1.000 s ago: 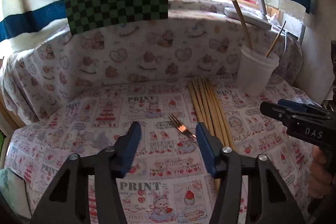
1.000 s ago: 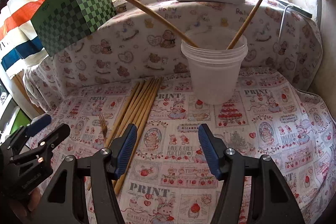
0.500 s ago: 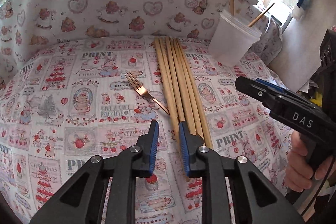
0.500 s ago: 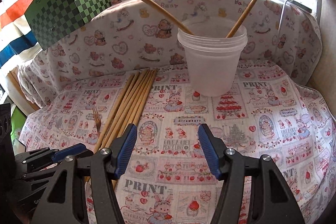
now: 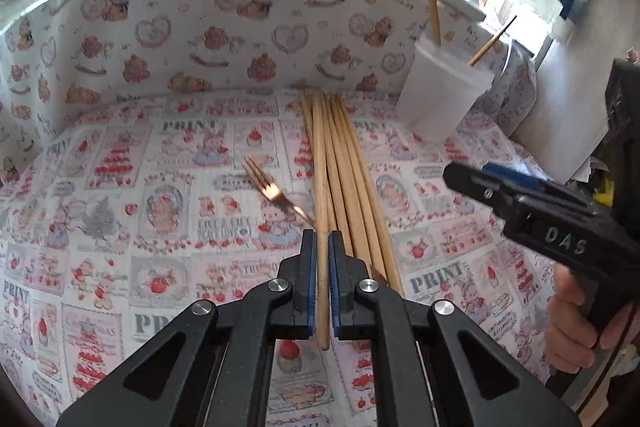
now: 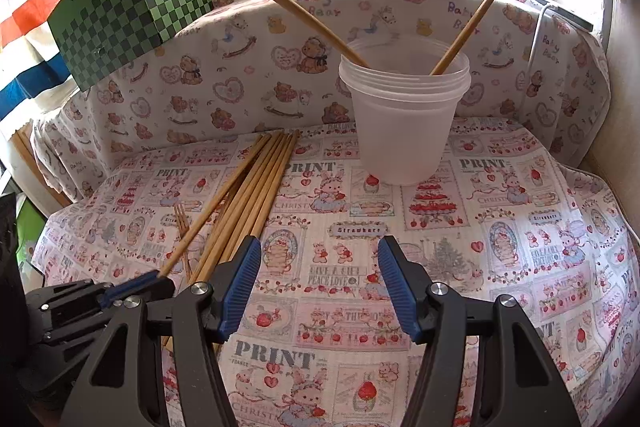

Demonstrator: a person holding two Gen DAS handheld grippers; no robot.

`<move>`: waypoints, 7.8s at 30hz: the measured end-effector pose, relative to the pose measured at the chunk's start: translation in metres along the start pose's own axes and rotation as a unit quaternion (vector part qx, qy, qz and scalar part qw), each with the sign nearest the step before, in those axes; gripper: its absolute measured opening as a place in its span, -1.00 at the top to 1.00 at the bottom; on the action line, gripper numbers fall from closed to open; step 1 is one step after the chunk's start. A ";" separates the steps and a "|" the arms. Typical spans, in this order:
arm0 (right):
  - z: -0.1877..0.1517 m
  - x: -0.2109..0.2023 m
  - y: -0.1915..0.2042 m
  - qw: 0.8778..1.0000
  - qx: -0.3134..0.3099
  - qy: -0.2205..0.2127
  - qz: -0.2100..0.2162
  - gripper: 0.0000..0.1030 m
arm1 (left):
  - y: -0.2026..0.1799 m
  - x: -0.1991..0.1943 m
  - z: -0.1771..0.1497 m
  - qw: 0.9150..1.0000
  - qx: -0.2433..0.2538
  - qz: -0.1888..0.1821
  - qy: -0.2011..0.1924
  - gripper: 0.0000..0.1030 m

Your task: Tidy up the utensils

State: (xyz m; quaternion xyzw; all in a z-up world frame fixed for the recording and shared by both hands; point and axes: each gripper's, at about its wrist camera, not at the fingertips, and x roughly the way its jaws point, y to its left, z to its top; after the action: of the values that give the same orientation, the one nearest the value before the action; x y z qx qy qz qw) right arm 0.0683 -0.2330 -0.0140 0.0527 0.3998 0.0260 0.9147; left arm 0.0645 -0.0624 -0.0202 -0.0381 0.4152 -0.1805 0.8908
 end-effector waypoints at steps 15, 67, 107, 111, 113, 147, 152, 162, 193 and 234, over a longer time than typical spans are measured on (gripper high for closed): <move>-0.003 0.002 0.005 1.000 -0.017 -0.005 -0.013 -0.22 | 0.010 -0.069 0.016 0.987 -0.002 0.033 -0.158 0.91; -0.045 0.024 0.065 0.990 -0.128 0.055 -0.036 0.78 | 0.023 -0.070 0.014 0.975 -0.024 0.121 -0.183 0.91; -0.034 -0.168 0.010 0.913 -0.026 -0.402 0.059 0.88 | 0.026 -0.111 0.018 0.963 -0.012 0.101 -0.249 0.91; -0.031 -0.163 0.009 0.920 -0.025 -0.384 0.070 0.88 | 0.025 -0.112 0.019 0.965 -0.008 0.096 -0.246 0.91; -0.023 -0.151 0.012 0.935 -0.032 -0.348 0.056 0.88 | 0.026 -0.112 0.019 0.964 -0.006 0.099 -0.247 0.91; -0.019 0.035 0.024 0.995 -0.081 0.057 0.004 0.87 | 0.045 -0.080 0.024 0.978 -0.019 0.086 -0.189 1.00; -0.013 -0.006 0.021 0.997 -0.071 -0.029 0.033 0.88 | 0.048 -0.080 0.024 0.976 -0.021 0.094 -0.193 1.00; -0.006 -0.081 0.014 0.975 -0.049 -0.194 0.100 0.88 | 0.053 -0.064 0.027 0.984 -0.022 0.100 -0.148 0.97; -0.004 -0.123 -0.009 0.953 -0.007 -0.271 0.135 0.88 | 0.198 0.058 0.090 0.978 -0.077 0.171 0.089 0.63; 0.124 -0.151 -0.048 0.931 0.029 -0.361 0.040 0.88 | -0.110 -0.063 0.198 0.977 0.043 -0.047 -0.202 0.88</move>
State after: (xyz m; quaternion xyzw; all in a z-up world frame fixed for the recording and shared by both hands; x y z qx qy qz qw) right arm 0.0568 -0.3038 0.1740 0.1012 0.0404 0.0304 0.9936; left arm 0.1448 -0.1583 0.1791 -0.0546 0.2165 -0.2281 0.9477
